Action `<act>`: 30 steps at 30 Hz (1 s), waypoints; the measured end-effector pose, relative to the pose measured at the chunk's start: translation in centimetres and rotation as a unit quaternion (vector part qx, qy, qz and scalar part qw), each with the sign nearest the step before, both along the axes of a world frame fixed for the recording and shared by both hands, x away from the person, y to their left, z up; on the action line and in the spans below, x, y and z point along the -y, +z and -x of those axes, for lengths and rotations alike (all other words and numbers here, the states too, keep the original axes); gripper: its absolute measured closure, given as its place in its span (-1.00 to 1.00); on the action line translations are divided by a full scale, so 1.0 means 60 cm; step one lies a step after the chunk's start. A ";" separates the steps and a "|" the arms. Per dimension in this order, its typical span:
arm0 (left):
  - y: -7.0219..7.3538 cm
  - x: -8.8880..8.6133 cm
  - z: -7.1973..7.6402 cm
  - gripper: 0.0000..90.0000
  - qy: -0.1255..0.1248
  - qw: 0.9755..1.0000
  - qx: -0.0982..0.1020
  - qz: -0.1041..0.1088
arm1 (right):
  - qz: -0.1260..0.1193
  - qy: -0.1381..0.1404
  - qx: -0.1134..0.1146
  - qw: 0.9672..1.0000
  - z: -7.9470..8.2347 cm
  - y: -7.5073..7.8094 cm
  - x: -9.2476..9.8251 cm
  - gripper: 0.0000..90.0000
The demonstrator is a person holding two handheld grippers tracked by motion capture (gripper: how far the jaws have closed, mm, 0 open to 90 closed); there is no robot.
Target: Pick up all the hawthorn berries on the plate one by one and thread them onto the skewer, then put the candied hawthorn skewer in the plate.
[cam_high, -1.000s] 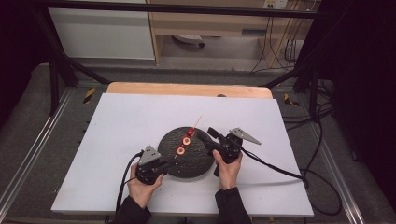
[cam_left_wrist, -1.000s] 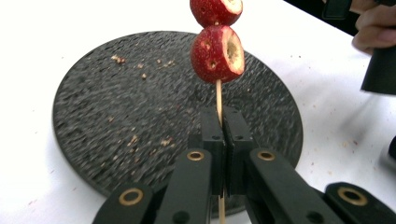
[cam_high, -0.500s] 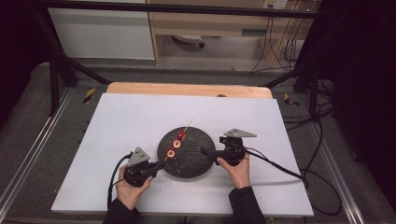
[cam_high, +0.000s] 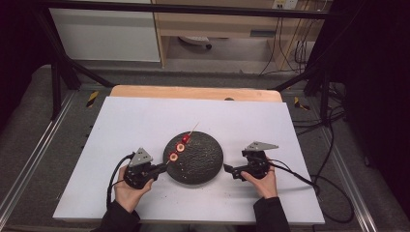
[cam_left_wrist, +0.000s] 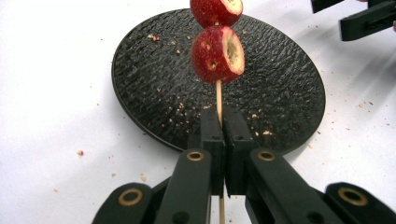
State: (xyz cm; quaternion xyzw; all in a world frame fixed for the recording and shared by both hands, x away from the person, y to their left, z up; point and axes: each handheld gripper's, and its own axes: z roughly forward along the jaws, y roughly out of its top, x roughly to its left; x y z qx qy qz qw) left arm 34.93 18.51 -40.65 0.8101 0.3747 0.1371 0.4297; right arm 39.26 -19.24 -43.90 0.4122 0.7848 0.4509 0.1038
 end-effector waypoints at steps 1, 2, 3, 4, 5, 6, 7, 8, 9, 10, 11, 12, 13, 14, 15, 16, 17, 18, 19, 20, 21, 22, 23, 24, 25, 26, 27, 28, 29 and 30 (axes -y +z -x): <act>0.003 0.001 -0.003 0.96 -0.002 1.000 -0.001 -0.002 | -0.001 0.001 -0.001 1.000 0.003 -0.002 0.006 -0.99; 0.005 0.003 -0.006 0.96 -0.003 1.000 -0.001 -0.005 | 0.001 0.004 -0.001 1.000 0.005 -0.004 0.013 -0.99; 0.007 0.004 -0.008 0.96 -0.005 1.000 -0.002 -0.008 | 0.001 0.003 -0.002 1.000 0.008 -0.006 0.019 -0.99; 0.009 0.006 -0.010 0.96 -0.006 1.000 -0.001 -0.012 | 0.003 0.004 -0.001 1.000 0.011 -0.009 0.025 -0.99; 0.010 0.008 -0.013 0.96 -0.008 1.000 -0.001 -0.014 | 0.003 0.009 0.002 1.000 0.014 -0.011 0.031 -0.99; 0.012 0.010 -0.017 0.96 -0.009 1.000 -0.003 -0.016 | 0.003 0.013 0.003 1.000 0.017 -0.014 0.038 -0.99; 0.013 0.011 -0.019 0.96 -0.010 1.000 -0.004 -0.018 | 0.001 0.014 0.002 1.000 0.020 -0.017 0.045 -0.99; 0.014 0.012 -0.022 0.96 -0.011 1.000 -0.004 -0.019 | 0.002 0.012 0.001 1.000 0.022 -0.019 0.049 -0.99; 0.015 0.014 -0.024 0.96 -0.012 1.000 -0.004 -0.021 | 0.003 0.011 -0.003 1.000 0.024 -0.021 0.054 -0.99; 0.016 0.017 -0.027 0.96 -0.014 1.000 -0.005 -0.024 | 0.007 0.011 -0.003 1.000 0.026 -0.022 0.059 -0.99; 0.017 0.020 -0.030 0.96 -0.015 0.999 -0.006 -0.028 | 0.010 0.009 -0.004 1.000 0.028 -0.024 0.064 -0.99; 0.017 0.021 -0.031 0.96 -0.017 0.999 -0.006 -0.031 | 0.011 0.006 -0.006 1.000 0.030 -0.026 0.069 -0.99; 0.018 0.024 -0.033 0.96 -0.018 0.999 -0.007 -0.034 | 0.012 0.004 -0.006 1.000 0.032 -0.027 0.072 -0.99; 0.018 0.026 -0.036 0.96 -0.020 0.999 -0.008 -0.037 | 0.013 0.004 -0.006 1.000 0.033 -0.029 0.077 -0.99; 0.018 0.028 -0.038 0.96 -0.021 0.999 -0.011 -0.039 | 0.013 0.000 -0.009 1.000 0.035 -0.030 0.080 -0.99; 0.018 0.029 -0.040 0.96 -0.021 0.999 -0.011 -0.041 | 0.016 -0.002 -0.008 1.000 0.036 -0.031 0.083 -0.99; 0.018 0.031 -0.042 0.96 -0.021 0.999 -0.013 -0.043 | 0.016 -0.003 -0.011 1.000 0.038 -0.031 0.086 -0.99; 0.017 0.033 -0.044 0.96 -0.021 0.999 -0.014 -0.043 | 0.014 -0.006 -0.014 1.000 0.040 -0.031 0.088 -0.99; 0.016 0.035 -0.046 0.96 -0.022 0.999 -0.015 -0.045 | 0.013 -0.006 -0.012 1.000 0.041 -0.033 0.090 -0.99; 0.015 0.037 -0.048 0.96 -0.022 0.999 -0.016 -0.046 | 0.014 -0.005 -0.014 1.000 0.042 -0.034 0.092 -0.99; 0.014 0.038 -0.049 0.96 -0.023 0.998 -0.018 -0.047 | 0.017 -0.005 -0.014 1.000 0.044 -0.034 0.093 -0.99; 0.012 0.040 -0.051 0.96 -0.022 0.998 -0.019 -0.048 | 0.020 -0.005 -0.014 1.000 0.045 -0.035 0.094 -0.99; 0.011 0.042 -0.053 0.96 -0.022 0.998 -0.021 -0.049 | 0.022 -0.006 -0.014 1.000 0.045 -0.035 0.095 -0.99; 0.010 0.045 -0.055 0.96 -0.023 0.998 -0.023 -0.052 | 0.018 -0.007 -0.015 1.000 0.046 -0.035 0.096 -0.99; 0.008 0.047 -0.057 0.96 -0.023 0.998 -0.024 -0.054 | 0.017 -0.006 -0.015 1.000 0.046 -0.035 0.097 -0.99; 0.007 0.050 -0.058 0.96 -0.023 0.998 -0.026 -0.055 | 0.017 -0.006 -0.016 1.000 0.047 -0.036 0.097 -0.99; 0.005 0.052 -0.060 0.96 -0.023 0.998 -0.029 -0.057 | 0.019 -0.007 -0.015 1.000 0.047 -0.037 0.097 -0.99; 0.003 0.054 -0.061 0.96 -0.022 0.998 -0.031 -0.058 | 0.021 -0.006 -0.014 1.000 0.047 -0.037 0.097 -0.99; 0.001 0.057 -0.063 0.96 -0.023 0.997 -0.034 -0.061 | 0.023 -0.005 -0.015 1.000 0.047 -0.038 0.098 -0.99; 0.000 0.059 -0.064 0.96 -0.023 0.997 -0.034 -0.063 | 0.019 -0.008 -0.016 1.000 0.047 -0.038 0.098 -0.99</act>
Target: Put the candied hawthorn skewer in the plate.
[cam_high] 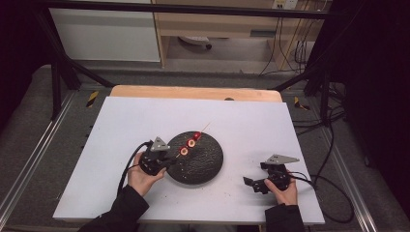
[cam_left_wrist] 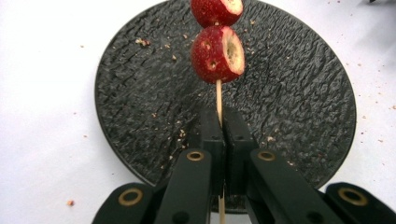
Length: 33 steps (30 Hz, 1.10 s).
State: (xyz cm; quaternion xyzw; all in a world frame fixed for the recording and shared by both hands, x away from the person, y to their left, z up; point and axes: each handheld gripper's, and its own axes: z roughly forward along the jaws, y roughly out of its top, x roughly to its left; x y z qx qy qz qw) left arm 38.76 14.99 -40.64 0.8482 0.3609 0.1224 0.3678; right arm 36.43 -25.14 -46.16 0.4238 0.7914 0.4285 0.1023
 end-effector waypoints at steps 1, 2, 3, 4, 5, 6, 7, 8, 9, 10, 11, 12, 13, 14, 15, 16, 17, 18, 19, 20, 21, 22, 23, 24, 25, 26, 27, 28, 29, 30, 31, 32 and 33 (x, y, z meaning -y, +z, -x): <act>-0.001 0.002 -0.001 0.96 0.001 1.000 -0.001 -0.003 | 0.000 0.000 0.000 1.000 0.000 0.000 0.001 -0.99; -0.003 0.005 -0.003 0.96 0.002 1.000 -0.002 -0.005 | -0.002 0.000 0.000 1.000 0.000 0.001 0.002 -0.99; -0.004 0.006 -0.004 0.96 0.001 1.000 -0.004 -0.007 | -0.001 0.000 0.002 1.000 0.000 0.000 0.003 -0.99; -0.006 0.009 -0.006 0.96 0.002 1.000 -0.003 -0.008 | -0.002 -0.001 0.001 1.000 0.000 0.000 0.003 -0.99; -0.007 0.011 -0.007 0.96 0.001 1.000 -0.004 -0.010 | -0.002 -0.001 0.001 1.000 0.000 0.000 0.004 -0.99; -0.009 0.013 -0.008 0.96 0.002 1.000 -0.005 -0.012 | -0.002 -0.001 0.000 1.000 0.000 0.000 0.003 -0.99; -0.010 0.015 -0.009 0.96 0.003 1.000 -0.006 -0.013 | -0.002 -0.001 0.001 1.000 0.000 0.000 0.004 -0.99; -0.012 0.017 -0.010 0.96 0.002 1.000 -0.006 -0.014 | -0.001 0.000 0.001 1.000 0.000 0.000 0.004 -0.99; -0.014 0.019 -0.011 0.96 0.003 1.000 -0.006 -0.016 | -0.001 0.002 0.002 1.000 0.000 0.000 0.004 -0.99; -0.016 0.021 -0.012 0.96 0.003 1.000 -0.008 -0.020 | 0.000 0.002 0.003 1.000 0.000 0.000 0.005 -0.99; -0.018 0.023 -0.013 0.96 0.004 1.000 -0.008 -0.022 | 0.001 0.002 0.002 1.000 0.001 0.000 0.005 -0.99; -0.020 0.026 -0.013 0.96 0.003 1.000 -0.009 -0.025 | 0.001 0.002 0.004 1.000 0.001 0.000 0.005 -0.99; -0.022 0.028 -0.013 0.96 0.002 1.000 -0.008 -0.029 | -0.003 0.001 0.003 1.000 0.001 0.001 0.005 -0.99; -0.023 0.030 -0.012 0.96 0.002 0.999 -0.008 -0.031 | -0.001 0.002 0.004 1.000 0.001 0.001 0.006 -0.99; -0.024 0.032 -0.012 0.96 0.002 0.999 -0.009 -0.034 | -0.001 0.002 0.004 1.000 0.001 0.001 0.006 -0.99; -0.026 0.034 -0.012 0.96 0.002 0.999 -0.010 -0.036 | -0.003 0.001 0.004 1.000 0.001 0.001 0.006 -0.99; -0.027 0.036 -0.012 0.96 0.003 0.999 -0.011 -0.038 | -0.003 0.002 0.004 1.000 0.002 0.001 0.006 -0.99; -0.029 0.037 -0.013 0.96 0.004 0.999 -0.011 -0.040 | -0.004 0.002 0.003 1.000 0.002 0.001 0.006 -0.99; -0.031 0.040 -0.014 0.96 0.004 0.999 -0.013 -0.043 | -0.004 0.002 0.002 1.000 0.002 0.001 0.006 -0.99; -0.033 0.041 -0.014 0.96 0.004 0.999 -0.014 -0.046 | -0.006 0.004 0.003 1.000 0.002 0.001 0.006 -0.99; -0.036 0.044 -0.015 0.96 0.005 0.999 -0.015 -0.049 | -0.007 0.004 0.001 1.000 0.002 0.002 0.006 -0.99; -0.037 0.045 -0.016 0.96 0.005 0.999 -0.017 -0.052 | -0.006 0.004 0.001 1.000 0.002 0.002 0.006 -0.99; -0.038 0.047 -0.016 0.96 0.007 0.998 -0.017 -0.053 | -0.006 0.003 0.001 1.000 0.002 0.002 0.006 -0.99; -0.039 0.048 -0.017 0.96 0.008 0.998 -0.017 -0.055 | -0.005 0.003 0.002 1.000 0.002 0.002 0.006 -0.99; -0.040 0.048 -0.017 0.96 0.009 0.998 -0.017 -0.055 | -0.005 0.004 0.002 1.000 0.002 0.002 0.006 -0.99; -0.040 0.049 -0.017 0.96 0.009 0.998 -0.018 -0.057 | -0.006 0.004 0.002 1.000 0.002 0.002 0.006 -0.99; -0.040 0.048 -0.017 0.96 0.009 0.998 -0.019 -0.059 | -0.006 0.004 0.003 1.000 0.002 0.001 0.006 -0.99; -0.041 0.049 -0.017 0.96 0.011 0.998 -0.018 -0.061 | -0.005 0.004 0.004 1.000 0.001 0.001 0.006 -0.99; -0.041 0.050 -0.016 0.96 0.011 0.998 -0.017 -0.061 | -0.005 0.003 0.002 1.000 0.002 0.001 0.005 -0.99; -0.041 0.050 -0.016 0.96 0.011 0.998 -0.015 -0.062 | -0.005 0.003 0.002 1.000 0.002 0.001 0.005 -0.99; -0.042 0.051 -0.016 0.96 0.012 0.998 -0.014 -0.062 | -0.005 0.003 0.002 1.000 0.001 0.000 0.005 -0.99; -0.042 0.051 -0.016 0.95 0.012 0.998 -0.014 -0.063 | -0.003 0.003 0.003 1.000 0.001 0.000 0.005 -0.99; -0.042 0.050 -0.017 0.95 0.012 0.998 -0.014 -0.062 | -0.003 0.003 0.002 1.000 0.001 0.000 0.005 -0.99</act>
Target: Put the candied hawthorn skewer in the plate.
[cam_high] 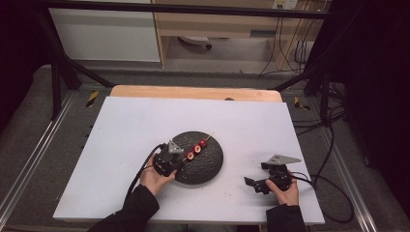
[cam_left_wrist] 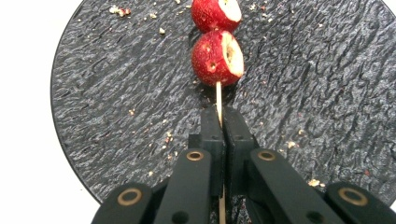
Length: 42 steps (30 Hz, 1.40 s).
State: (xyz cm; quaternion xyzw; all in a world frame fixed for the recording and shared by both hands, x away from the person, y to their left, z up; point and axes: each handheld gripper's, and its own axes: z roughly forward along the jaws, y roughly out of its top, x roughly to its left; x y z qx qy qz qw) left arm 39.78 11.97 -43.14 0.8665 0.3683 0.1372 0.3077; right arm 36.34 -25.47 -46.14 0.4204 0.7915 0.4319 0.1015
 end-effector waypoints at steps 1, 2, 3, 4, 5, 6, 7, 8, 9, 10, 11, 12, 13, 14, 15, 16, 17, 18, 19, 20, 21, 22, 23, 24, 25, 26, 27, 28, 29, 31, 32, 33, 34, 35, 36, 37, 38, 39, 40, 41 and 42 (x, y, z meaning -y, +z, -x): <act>0.000 0.000 -0.001 0.95 0.000 1.000 0.000 0.002 | -0.003 -0.001 -0.002 1.000 0.001 0.000 0.000 -0.99; 0.000 0.000 -0.001 0.94 0.000 1.000 0.000 0.002 | -0.005 -0.002 -0.001 1.000 0.001 0.001 0.000 -0.99; 0.000 -0.001 -0.002 0.94 0.000 1.000 0.002 0.000 | -0.009 0.000 0.000 1.000 0.000 0.000 0.000 -0.98; 0.000 -0.002 -0.002 0.92 0.001 1.000 0.003 0.000 | -0.008 0.001 0.001 1.000 -0.001 0.000 0.000 -0.98; 0.001 -0.003 -0.002 0.88 0.001 1.000 0.004 0.000 | -0.008 0.001 -0.001 1.000 -0.001 0.000 0.000 -0.98; 0.002 -0.006 -0.002 0.85 0.001 1.000 0.004 0.002 | -0.006 0.002 0.000 1.000 -0.002 0.000 0.001 -0.98; 0.004 -0.008 -0.002 0.80 0.001 1.000 0.006 0.006 | -0.006 0.000 0.000 1.000 -0.001 0.000 0.002 -0.98; 0.006 -0.010 -0.001 0.75 -0.002 1.000 0.008 0.006 | -0.007 0.000 -0.001 1.000 0.001 0.001 0.002 -0.98; 0.008 -0.010 0.000 0.67 -0.003 1.000 0.010 0.007 | -0.008 -0.001 0.000 1.000 0.001 0.001 0.003 -0.98; 0.010 -0.012 0.002 0.59 -0.006 1.000 0.012 0.007 | -0.008 -0.001 0.001 1.000 0.001 0.002 0.003 -0.98; 0.013 -0.014 0.004 0.53 -0.009 1.000 0.014 0.008 | -0.008 -0.001 0.002 1.000 0.001 0.002 0.004 -0.98; 0.015 -0.017 0.005 0.45 -0.013 1.000 0.014 0.010 | -0.009 -0.002 0.002 1.000 0.002 0.003 0.004 -0.98; 0.016 -0.018 0.007 0.32 -0.015 1.000 0.014 0.012 | -0.010 -0.003 0.001 1.000 0.002 0.003 0.004 -0.99; 0.018 -0.020 0.009 0.23 -0.018 1.000 0.016 0.012 | -0.008 -0.002 0.003 1.000 0.002 0.003 0.004 -0.98; 0.020 -0.023 0.011 0.14 -0.022 1.000 0.020 0.010 | -0.008 -0.003 0.002 1.000 0.001 0.003 0.004 -0.99; 0.021 -0.024 0.013 0.03 -0.025 0.999 0.020 0.011 | -0.008 -0.003 0.001 1.000 0.002 0.003 0.004 -0.98; 0.023 -0.027 0.014 -0.09 -0.029 0.999 0.020 0.011 | -0.008 -0.003 0.001 1.000 0.002 0.002 0.004 -0.98; 0.025 -0.030 0.016 -0.19 -0.034 0.999 0.021 0.012 | -0.008 -0.003 0.000 1.000 0.002 0.002 0.003 -0.98; 0.027 -0.034 0.019 -0.27 -0.038 0.999 0.019 0.010 | -0.008 -0.002 -0.001 1.000 0.002 0.002 0.003 -0.99; 0.029 -0.038 0.020 -0.32 -0.042 0.999 0.017 0.010 | -0.007 -0.002 -0.002 1.000 0.002 0.002 0.003 -0.99; 0.030 -0.044 0.022 -0.38 -0.044 0.999 0.014 0.012 | -0.008 -0.002 -0.001 1.000 0.002 0.001 0.003 -0.99; 0.032 -0.048 0.022 -0.45 -0.046 0.999 0.013 0.014 | -0.009 -0.002 -0.002 1.000 0.002 0.002 0.003 -0.99; 0.033 -0.057 0.024 -0.50 -0.044 0.999 0.016 0.019 | -0.010 -0.002 -0.002 1.000 0.002 0.002 0.003 -0.99; 0.034 -0.062 0.025 -0.57 -0.042 0.999 0.020 0.021 | -0.010 -0.001 0.000 1.000 0.002 0.001 0.003 -0.99; 0.036 -0.070 0.026 -0.65 -0.039 0.999 0.021 0.024 | -0.008 -0.001 0.000 1.000 0.002 0.001 0.003 -0.99; 0.037 -0.081 0.027 -0.71 -0.038 0.999 0.020 0.031 | -0.008 -0.003 -0.002 1.000 0.002 0.001 0.002 -0.99; 0.038 -0.088 0.028 -0.75 -0.035 0.999 0.018 0.036 | -0.008 -0.002 -0.003 1.000 0.002 0.001 0.002 -0.99; 0.038 -0.097 0.028 -0.78 -0.031 0.998 0.017 0.042 | -0.009 -0.001 -0.003 1.000 0.003 0.001 0.002 -0.99; 0.039 -0.107 0.029 -0.83 -0.025 0.999 0.016 0.046 | -0.009 -0.001 -0.003 1.000 0.003 0.001 0.003 -0.99; 0.040 -0.124 0.032 -0.88 -0.018 0.998 0.019 0.049 | -0.010 -0.001 -0.001 1.000 0.002 0.001 0.003 -0.99; 0.040 -0.133 0.034 -0.88 -0.014 0.998 0.022 0.049 | -0.010 -0.002 -0.002 1.000 0.002 0.002 0.003 -0.99; 0.040 -0.141 0.036 -0.88 -0.010 0.998 0.024 0.049 | -0.010 -0.002 -0.001 1.000 0.002 0.002 0.003 -0.99; 0.039 -0.148 0.038 -0.89 -0.007 0.998 0.026 0.050 | -0.011 -0.003 -0.002 1.000 0.002 0.001 0.003 -0.99; 0.038 -0.156 0.042 -0.90 -0.003 0.998 0.028 0.053 | -0.012 -0.004 -0.003 1.000 0.002 0.001 0.003 -0.99; 0.034 -0.168 0.046 -0.90 -0.001 0.998 0.032 0.056 | -0.011 -0.004 -0.003 1.000 0.002 0.001 0.003 -0.99; 0.032 -0.175 0.049 -0.91 0.001 0.998 0.033 0.059 | -0.011 -0.004 -0.003 1.000 0.002 0.001 0.003 -0.99; 0.027 -0.187 0.053 -0.91 0.006 0.997 0.034 0.064 | -0.014 -0.004 -0.004 1.000 0.002 0.001 0.003 -0.99; 0.023 -0.196 0.056 -0.91 0.013 0.997 0.034 0.065 | -0.014 -0.005 -0.002 1.000 0.002 0.001 0.003 -0.99; 0.019 -0.202 0.058 -0.91 0.018 0.997 0.036 0.065 | -0.013 -0.004 -0.003 1.000 0.002 0.001 0.003 -0.99; 0.015 -0.209 0.061 -0.91 0.025 0.997 0.040 0.064 | -0.013 -0.005 -0.003 1.000 0.002 0.001 0.003 -0.99; 0.010 -0.216 0.064 -0.91 0.032 0.997 0.043 0.064 | -0.012 -0.003 -0.004 1.000 0.002 0.000 0.003 -0.99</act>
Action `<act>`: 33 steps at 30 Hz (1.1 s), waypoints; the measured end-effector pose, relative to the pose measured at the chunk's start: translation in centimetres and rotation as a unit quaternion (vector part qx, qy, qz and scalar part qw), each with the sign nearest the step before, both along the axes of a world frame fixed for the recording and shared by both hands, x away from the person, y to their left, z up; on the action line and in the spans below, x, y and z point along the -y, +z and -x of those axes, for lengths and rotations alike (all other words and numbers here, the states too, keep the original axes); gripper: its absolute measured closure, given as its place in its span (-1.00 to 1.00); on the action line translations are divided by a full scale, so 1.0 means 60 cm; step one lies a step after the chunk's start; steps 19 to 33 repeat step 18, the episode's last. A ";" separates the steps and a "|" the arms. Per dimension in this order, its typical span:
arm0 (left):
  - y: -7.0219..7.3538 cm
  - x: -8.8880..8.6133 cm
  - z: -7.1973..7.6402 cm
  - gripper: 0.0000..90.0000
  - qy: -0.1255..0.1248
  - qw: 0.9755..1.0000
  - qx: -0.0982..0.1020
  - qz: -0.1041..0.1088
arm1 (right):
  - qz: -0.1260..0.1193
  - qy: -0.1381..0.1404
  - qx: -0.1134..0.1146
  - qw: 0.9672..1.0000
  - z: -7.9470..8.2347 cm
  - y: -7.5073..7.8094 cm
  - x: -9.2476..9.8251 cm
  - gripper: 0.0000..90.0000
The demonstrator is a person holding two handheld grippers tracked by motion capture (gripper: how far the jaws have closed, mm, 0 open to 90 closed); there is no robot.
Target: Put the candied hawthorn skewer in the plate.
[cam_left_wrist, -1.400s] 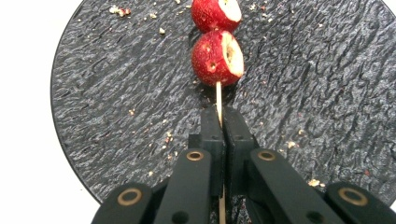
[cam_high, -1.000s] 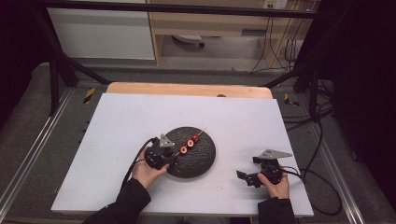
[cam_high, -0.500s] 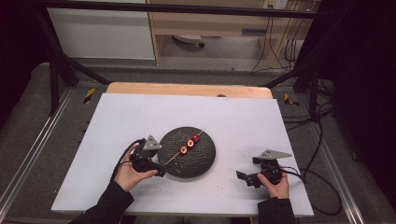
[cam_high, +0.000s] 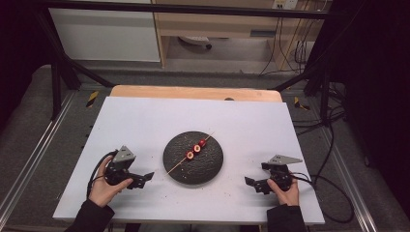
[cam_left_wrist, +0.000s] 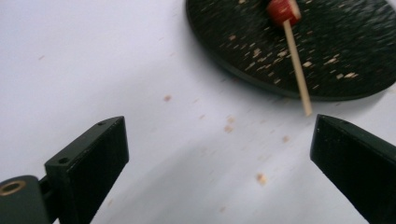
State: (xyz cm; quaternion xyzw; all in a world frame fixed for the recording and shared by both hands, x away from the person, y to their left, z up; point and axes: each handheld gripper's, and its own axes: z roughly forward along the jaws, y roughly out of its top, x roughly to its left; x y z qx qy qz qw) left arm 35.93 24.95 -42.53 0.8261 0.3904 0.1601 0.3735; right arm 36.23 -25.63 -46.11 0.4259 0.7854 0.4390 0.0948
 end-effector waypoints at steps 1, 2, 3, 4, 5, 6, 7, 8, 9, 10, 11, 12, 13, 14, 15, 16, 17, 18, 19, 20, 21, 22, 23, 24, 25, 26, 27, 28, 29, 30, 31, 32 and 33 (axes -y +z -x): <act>-0.005 -0.007 0.003 -0.90 0.005 1.000 0.000 0.006 | 0.003 0.000 0.001 1.000 0.000 -0.001 0.000 -0.99; -0.011 -0.014 0.007 -0.90 0.009 1.000 -0.001 0.013 | 0.003 -0.001 -0.001 1.000 -0.001 -0.001 -0.001 -0.99; -0.014 -0.019 0.009 -0.90 0.010 1.000 0.001 0.014 | 0.004 0.000 -0.001 1.000 -0.001 -0.001 -0.001 -0.99; -0.018 -0.024 0.011 -0.90 0.013 1.000 0.002 0.015 | 0.004 0.000 -0.001 1.000 -0.001 -0.001 -0.001 -0.99; -0.022 -0.028 0.013 -0.90 0.016 1.000 0.003 0.016 | 0.005 0.001 0.001 1.000 -0.001 -0.001 -0.001 -0.99; -0.026 -0.034 0.014 -0.90 0.020 1.000 0.004 0.020 | 0.004 0.001 0.000 1.000 -0.001 -0.001 -0.001 -0.99; -0.028 -0.037 0.015 -0.90 0.022 1.000 0.005 0.021 | 0.004 0.001 0.000 1.000 -0.001 -0.001 -0.001 -0.99; -0.032 -0.040 0.017 -0.90 0.024 0.999 0.006 0.022 | 0.004 0.001 -0.001 1.000 -0.001 -0.001 -0.001 -0.99; -0.035 -0.042 0.019 -0.90 0.026 0.999 0.007 0.023 | 0.004 0.003 -0.004 1.000 -0.001 -0.001 -0.001 -0.99; -0.037 -0.044 0.021 -0.90 0.027 0.999 0.009 0.024 | 0.005 0.003 -0.004 1.000 -0.001 -0.001 -0.001 -0.99; -0.038 -0.045 0.023 -0.90 0.027 0.999 0.011 0.023 | 0.005 0.002 -0.005 1.000 -0.001 -0.001 -0.001 -0.99; -0.039 -0.045 0.024 -0.90 0.029 0.999 0.013 0.025 | 0.005 0.002 -0.006 1.000 -0.001 -0.001 -0.001 -0.99; -0.040 -0.046 0.025 -0.90 0.029 0.999 0.013 0.022 | 0.005 0.002 -0.006 1.000 -0.001 -0.001 -0.001 -0.99; -0.041 -0.046 0.025 -0.90 0.030 0.999 0.013 0.019 | 0.005 0.003 -0.007 1.000 -0.001 -0.001 -0.002 -0.99; -0.042 -0.047 0.025 -0.90 0.029 0.999 0.013 0.014 | 0.005 0.003 -0.008 1.000 -0.001 -0.001 -0.002 -0.99; -0.043 -0.048 0.025 -0.91 0.031 0.999 0.014 0.014 | 0.007 0.004 -0.005 1.000 -0.001 -0.002 -0.001 -0.99; -0.045 -0.049 0.025 -0.90 0.033 0.999 0.014 0.017 | 0.008 0.004 -0.005 1.000 -0.001 -0.002 -0.001 -0.99; -0.045 -0.050 0.024 -0.90 0.030 0.999 0.011 0.016 | 0.009 0.005 -0.008 1.000 -0.001 -0.002 -0.001 -0.99; -0.045 -0.050 0.024 -0.90 0.030 0.999 0.011 0.016 | 0.009 0.005 -0.008 1.000 -0.001 -0.002 -0.001 -0.99; -0.045 -0.050 0.024 -0.90 0.030 0.999 0.011 0.016 | 0.009 0.005 -0.008 1.000 -0.001 -0.002 -0.001 -0.99; -0.045 -0.050 0.024 -0.90 0.030 0.999 0.011 0.016 | 0.009 0.005 -0.008 1.000 -0.001 -0.002 -0.001 -0.99; -0.045 -0.050 0.024 -0.90 0.030 0.999 0.011 0.016 | 0.009 0.005 -0.008 1.000 -0.001 -0.002 -0.001 -0.99; -0.045 -0.050 0.024 -0.90 0.030 0.999 0.011 0.016 | 0.009 0.005 -0.008 1.000 -0.001 -0.002 -0.001 -0.99; -0.045 -0.050 0.024 -0.90 0.030 0.999 0.011 0.016 | 0.009 0.005 -0.008 1.000 -0.001 -0.002 -0.001 -0.99; -0.045 -0.050 0.024 -0.90 0.030 0.999 0.011 0.016 | 0.009 0.005 -0.008 1.000 -0.001 -0.002 -0.001 -0.99; -0.045 -0.050 0.024 -0.90 0.030 0.999 0.011 0.016 | 0.009 0.005 -0.008 1.000 -0.001 -0.002 -0.001 -0.99; -0.045 -0.050 0.024 -0.90 0.030 0.999 0.011 0.016 | 0.009 0.005 -0.008 1.000 -0.001 -0.002 -0.001 -0.99; -0.045 -0.050 0.024 -0.90 0.030 0.999 0.011 0.016 | 0.009 0.005 -0.008 1.000 -0.001 -0.002 -0.001 -0.99; -0.045 -0.050 0.024 -0.90 0.030 0.999 0.011 0.016 | 0.009 0.005 -0.008 1.000 -0.001 -0.002 -0.001 -0.99; -0.045 -0.050 0.024 -0.90 0.030 0.999 0.011 0.016 | 0.009 0.005 -0.008 1.000 -0.001 -0.002 -0.001 -0.99; -0.045 -0.050 0.024 -0.90 0.030 0.999 0.011 0.016 | 0.009 0.005 -0.008 1.000 -0.001 -0.002 -0.001 -0.99; -0.045 -0.050 0.024 -0.90 0.030 0.999 0.011 0.016 | 0.009 0.005 -0.008 1.000 -0.001 -0.002 -0.001 -0.99; -0.045 -0.050 0.024 -0.90 0.030 0.999 0.011 0.016 | 0.009 0.005 -0.008 1.000 -0.001 -0.002 -0.001 -0.99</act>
